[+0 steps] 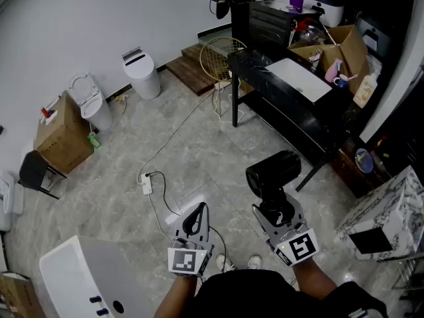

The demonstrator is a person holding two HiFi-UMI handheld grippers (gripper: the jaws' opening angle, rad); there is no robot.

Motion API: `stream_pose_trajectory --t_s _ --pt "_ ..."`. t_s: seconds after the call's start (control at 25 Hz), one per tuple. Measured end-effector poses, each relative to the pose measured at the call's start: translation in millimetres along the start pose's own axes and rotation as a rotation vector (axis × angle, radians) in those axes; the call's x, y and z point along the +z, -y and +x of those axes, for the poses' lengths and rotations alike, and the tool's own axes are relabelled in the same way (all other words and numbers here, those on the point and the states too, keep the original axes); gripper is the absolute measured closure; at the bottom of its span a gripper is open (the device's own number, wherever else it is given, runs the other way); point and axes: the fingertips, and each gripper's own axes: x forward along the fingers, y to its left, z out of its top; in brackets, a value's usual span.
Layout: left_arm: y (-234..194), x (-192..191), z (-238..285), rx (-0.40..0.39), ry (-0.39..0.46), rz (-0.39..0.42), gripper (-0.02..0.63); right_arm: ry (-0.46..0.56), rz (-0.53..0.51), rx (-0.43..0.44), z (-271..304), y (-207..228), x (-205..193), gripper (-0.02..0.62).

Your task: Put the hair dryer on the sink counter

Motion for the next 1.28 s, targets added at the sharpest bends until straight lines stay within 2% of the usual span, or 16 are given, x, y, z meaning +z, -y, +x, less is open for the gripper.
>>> stream_pose_trajectory --t_s 0.16,0.52,0.8,1.04,1.28 --pt "23 11 3 -0.026 0.062 -0.034 0.607 0.003 -0.014 -0.021 -10 8 3 0.348" --pt "35 7 2 -0.031 0.041 -0.041 0.607 0.010 -0.055 -0.017 -18 11 7 0.348" --pt "40 10 1 -0.058 0.050 -0.026 0.607 0.017 -0.012 -0.007 -17 8 8 0.348" --pt "24 13 2 -0.046 0.051 -0.037 0.607 0.013 -0.072 0.005 -4 -1 7 0.348" --pt "10 6 1 -0.107 0.046 -0.028 0.607 0.002 -0.027 -0.060 8 -6 -1 0.347"
